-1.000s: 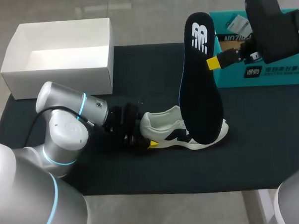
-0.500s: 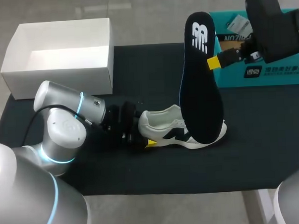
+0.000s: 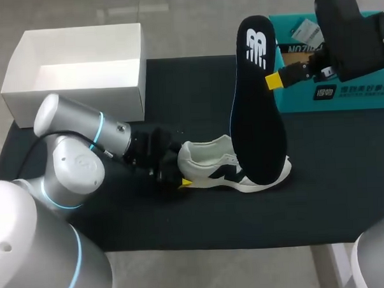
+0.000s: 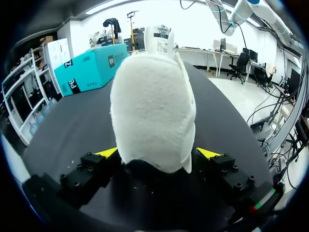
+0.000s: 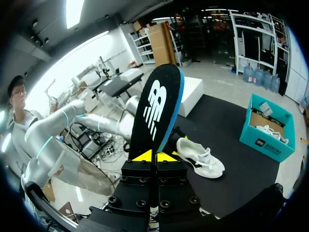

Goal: Take the shoe out of the shoebox, open the shoe tongue, remove and reinsert the insole, then place the shoe into the shoebox

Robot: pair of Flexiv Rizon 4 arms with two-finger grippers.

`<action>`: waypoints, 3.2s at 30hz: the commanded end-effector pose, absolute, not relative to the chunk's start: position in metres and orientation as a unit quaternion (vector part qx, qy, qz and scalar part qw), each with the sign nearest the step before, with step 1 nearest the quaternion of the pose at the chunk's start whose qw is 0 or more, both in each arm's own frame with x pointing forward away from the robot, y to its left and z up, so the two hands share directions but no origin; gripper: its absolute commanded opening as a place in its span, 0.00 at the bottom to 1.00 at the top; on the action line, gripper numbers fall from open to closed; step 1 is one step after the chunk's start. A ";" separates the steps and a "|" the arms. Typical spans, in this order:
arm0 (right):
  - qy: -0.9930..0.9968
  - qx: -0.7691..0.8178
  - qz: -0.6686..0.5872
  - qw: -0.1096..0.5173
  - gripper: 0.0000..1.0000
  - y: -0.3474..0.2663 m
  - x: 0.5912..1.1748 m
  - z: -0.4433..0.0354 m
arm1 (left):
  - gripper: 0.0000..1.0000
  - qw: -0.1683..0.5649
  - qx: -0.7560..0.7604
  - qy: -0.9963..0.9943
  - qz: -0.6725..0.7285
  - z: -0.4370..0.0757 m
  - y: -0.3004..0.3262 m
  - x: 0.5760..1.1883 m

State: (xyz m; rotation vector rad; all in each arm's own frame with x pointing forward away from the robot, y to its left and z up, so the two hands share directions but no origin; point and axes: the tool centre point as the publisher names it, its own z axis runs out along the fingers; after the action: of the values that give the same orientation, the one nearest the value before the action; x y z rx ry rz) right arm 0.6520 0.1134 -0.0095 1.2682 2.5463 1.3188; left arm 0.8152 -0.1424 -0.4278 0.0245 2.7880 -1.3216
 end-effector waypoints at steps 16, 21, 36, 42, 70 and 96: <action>0.813 0.405 0.418 0.001 0.00 0.117 0.656 -0.009 | 1.00 0.088 -0.004 0.963 -0.254 -0.389 -0.107 0.833; 0.813 0.405 0.418 0.001 0.00 0.117 0.656 -0.009 | 1.00 0.088 -0.004 0.963 -0.254 -0.389 -0.107 0.833; 0.813 0.405 0.418 0.001 0.00 0.117 0.656 -0.009 | 1.00 0.088 -0.004 0.963 -0.254 -0.389 -0.107 0.833; 0.813 0.405 0.418 0.001 0.00 0.117 0.656 -0.009 | 1.00 0.105 0.003 0.976 -0.191 -0.381 -0.096 0.835; 0.813 0.405 0.418 0.001 0.00 0.117 0.656 -0.009 | 1.00 0.082 0.025 0.993 -0.077 -0.359 -0.080 0.836; 0.813 0.405 0.418 0.001 0.00 0.117 0.656 -0.009 | 1.00 0.033 0.026 0.999 0.015 -0.346 -0.114 0.832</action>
State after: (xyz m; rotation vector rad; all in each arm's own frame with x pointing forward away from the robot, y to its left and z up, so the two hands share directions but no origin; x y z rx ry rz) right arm 0.6521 0.1137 -0.0099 1.2677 2.5464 1.3195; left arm 0.8306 -0.1053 -0.3418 0.0757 3.0724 0.0144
